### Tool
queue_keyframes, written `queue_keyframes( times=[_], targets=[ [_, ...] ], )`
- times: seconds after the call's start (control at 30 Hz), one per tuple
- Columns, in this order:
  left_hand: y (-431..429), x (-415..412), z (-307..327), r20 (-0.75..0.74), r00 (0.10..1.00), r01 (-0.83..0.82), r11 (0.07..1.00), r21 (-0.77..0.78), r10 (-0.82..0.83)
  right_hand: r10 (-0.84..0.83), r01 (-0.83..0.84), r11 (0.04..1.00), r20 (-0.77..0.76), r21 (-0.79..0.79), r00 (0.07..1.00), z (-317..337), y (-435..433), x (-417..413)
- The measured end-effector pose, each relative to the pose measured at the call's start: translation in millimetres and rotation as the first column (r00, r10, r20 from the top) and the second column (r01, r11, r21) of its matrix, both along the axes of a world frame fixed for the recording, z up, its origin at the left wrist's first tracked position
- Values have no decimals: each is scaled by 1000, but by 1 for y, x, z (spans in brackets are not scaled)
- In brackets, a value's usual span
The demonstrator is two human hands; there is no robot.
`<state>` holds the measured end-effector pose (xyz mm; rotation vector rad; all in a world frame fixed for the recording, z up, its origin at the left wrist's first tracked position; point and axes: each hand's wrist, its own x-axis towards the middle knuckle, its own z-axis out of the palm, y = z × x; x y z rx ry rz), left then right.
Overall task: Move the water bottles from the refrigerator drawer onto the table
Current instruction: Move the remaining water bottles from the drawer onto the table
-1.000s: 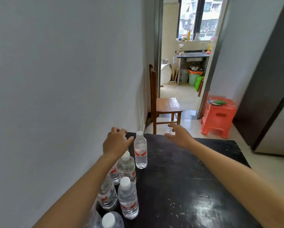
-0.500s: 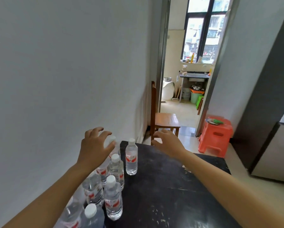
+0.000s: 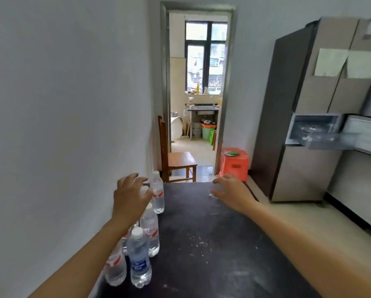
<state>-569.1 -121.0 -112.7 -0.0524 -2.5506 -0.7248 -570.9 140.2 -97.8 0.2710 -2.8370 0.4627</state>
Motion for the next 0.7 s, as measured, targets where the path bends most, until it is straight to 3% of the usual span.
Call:
queue_keyframes(
  times=[0.13, 0.27, 0.7],
  targets=[
    [26, 29, -10, 23, 991, 130, 991, 43, -131, -54, 53, 992, 5, 113, 999, -17, 14, 78],
    [66, 56, -12, 28, 954, 300, 954, -17, -299, -203, 199, 972, 28, 122, 979, -18, 45, 148],
    [196, 178, -7, 51, 705, 709, 700, -82, -708, -620, 603, 772, 28, 199, 784, -8, 147, 366]
  ],
)
